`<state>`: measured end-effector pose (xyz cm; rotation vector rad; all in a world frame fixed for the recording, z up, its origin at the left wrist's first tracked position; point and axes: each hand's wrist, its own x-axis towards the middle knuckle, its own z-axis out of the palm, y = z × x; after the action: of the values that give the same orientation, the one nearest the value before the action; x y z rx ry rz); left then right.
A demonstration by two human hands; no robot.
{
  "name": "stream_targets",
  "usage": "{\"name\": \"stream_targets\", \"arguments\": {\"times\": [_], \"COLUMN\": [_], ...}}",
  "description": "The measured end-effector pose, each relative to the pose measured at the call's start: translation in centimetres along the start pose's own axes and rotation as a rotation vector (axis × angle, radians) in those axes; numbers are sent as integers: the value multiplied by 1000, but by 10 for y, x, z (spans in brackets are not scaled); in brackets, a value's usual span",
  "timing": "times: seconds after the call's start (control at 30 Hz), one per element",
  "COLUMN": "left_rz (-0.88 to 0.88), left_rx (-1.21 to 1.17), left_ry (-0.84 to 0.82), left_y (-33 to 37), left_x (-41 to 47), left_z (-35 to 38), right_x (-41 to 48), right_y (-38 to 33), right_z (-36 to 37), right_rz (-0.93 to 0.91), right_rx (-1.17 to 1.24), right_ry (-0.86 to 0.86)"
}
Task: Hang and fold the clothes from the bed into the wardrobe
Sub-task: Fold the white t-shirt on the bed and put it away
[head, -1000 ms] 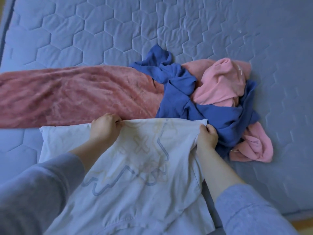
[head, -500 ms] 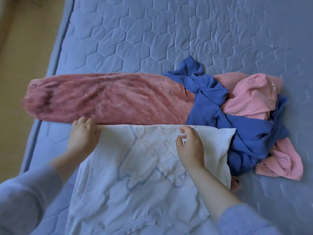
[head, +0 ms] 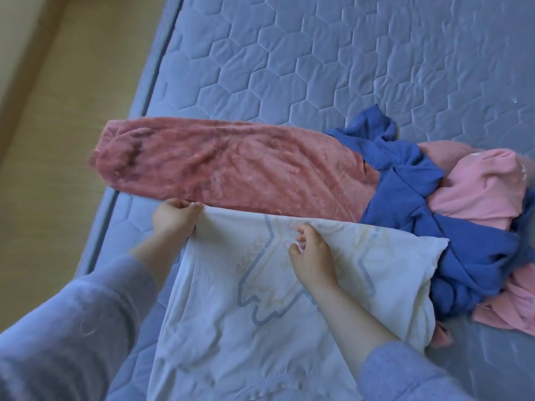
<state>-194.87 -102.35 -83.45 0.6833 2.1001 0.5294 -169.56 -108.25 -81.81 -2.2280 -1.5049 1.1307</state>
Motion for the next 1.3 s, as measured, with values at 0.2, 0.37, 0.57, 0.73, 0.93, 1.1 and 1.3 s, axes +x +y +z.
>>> {"name": "stream_targets", "arguments": {"times": [0.2,0.37,0.57,0.73,0.93,1.1,1.3], "left_rz": [114,636,810,973,1140,1095,1094], "left_rx": [129,516,517,591,775,913,973], "left_ry": [114,47,-354,-547,-649,-746,-709], "left_y": [4,38,82,112,122,128,152], "left_x": [-6,-38,-107,-166,-222,-230,-224], "left_z": [4,19,87,160,238,279,300], "right_x": [0,-19,-60,-99,-134,-148,-170], "right_y": [14,29,77,134,185,208,233], "right_z": [-14,-40,-90,-118,-103,-100,-103], "right_rz": [104,157,332,419,503,528,453], "right_rx": [-31,86,115,114,231,78,274], "right_ry": [2,102,446,681,371,217,193]}}
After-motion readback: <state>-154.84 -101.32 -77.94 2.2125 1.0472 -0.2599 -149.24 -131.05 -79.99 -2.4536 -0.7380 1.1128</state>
